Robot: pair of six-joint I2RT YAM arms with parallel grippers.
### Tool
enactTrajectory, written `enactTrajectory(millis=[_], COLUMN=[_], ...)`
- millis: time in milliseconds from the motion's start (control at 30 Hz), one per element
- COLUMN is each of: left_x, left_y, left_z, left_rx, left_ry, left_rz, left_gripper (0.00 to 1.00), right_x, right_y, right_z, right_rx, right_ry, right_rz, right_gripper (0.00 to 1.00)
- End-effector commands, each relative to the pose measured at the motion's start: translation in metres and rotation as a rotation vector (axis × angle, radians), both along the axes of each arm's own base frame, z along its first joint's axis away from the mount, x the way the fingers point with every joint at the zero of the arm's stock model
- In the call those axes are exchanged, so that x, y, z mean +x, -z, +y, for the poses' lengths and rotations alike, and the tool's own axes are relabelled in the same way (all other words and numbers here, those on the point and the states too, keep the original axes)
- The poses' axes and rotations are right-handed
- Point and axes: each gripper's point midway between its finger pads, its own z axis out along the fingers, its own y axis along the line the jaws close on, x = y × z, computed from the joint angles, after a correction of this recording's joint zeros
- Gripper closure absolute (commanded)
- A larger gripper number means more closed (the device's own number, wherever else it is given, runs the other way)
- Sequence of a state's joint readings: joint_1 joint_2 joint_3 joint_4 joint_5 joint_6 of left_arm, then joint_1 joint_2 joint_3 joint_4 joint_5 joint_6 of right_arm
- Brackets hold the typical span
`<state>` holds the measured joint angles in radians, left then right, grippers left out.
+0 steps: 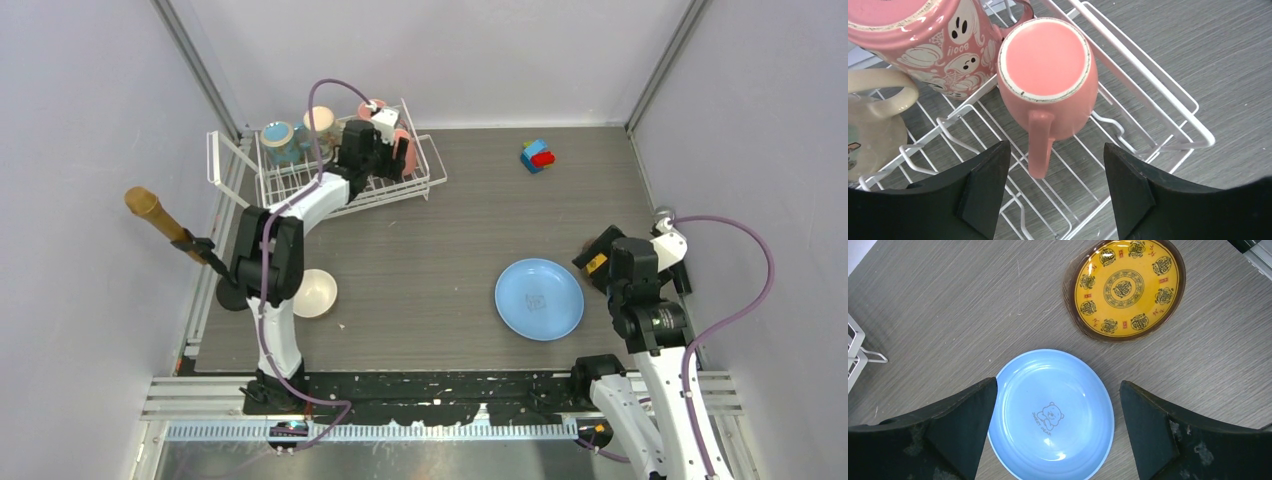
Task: Unload the mixed dishes from the dish rack
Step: Pick up the cup from the dish rack.
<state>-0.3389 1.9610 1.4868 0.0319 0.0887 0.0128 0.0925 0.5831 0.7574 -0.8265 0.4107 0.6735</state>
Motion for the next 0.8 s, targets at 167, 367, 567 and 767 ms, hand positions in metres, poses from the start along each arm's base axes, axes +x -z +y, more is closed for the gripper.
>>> enactTrajectory(millis=[167,367,567,767], left_x=[0.015,0.021,0.022,0.018], left_y=[0.003,0.009,0.009,0.003], left_z=[0.002,0.001,-0.002,-0.006], left_rx=[0.055,0.070,0.079,0.082], left_ry=[-0.003,0.002,0.028,0.072], left_rz=[-0.015,-0.014,-0.022,-0.051], left_gripper=[0.39,0.49,0.62,0.82], right_x=[0.005,0.007,0.008,0.007], right_y=[-0.004,-0.002,0.005,0.006], right_z=[-0.001,0.000,0.002,0.002], right_rx=[-0.012,-0.005,0.002,0.003], right_ry=[0.002,0.002,-0.004,-0.006], right_rz=[-0.022,-0.021,0.001,0.010], right_gripper=[0.00,0.00,0.00,0.00])
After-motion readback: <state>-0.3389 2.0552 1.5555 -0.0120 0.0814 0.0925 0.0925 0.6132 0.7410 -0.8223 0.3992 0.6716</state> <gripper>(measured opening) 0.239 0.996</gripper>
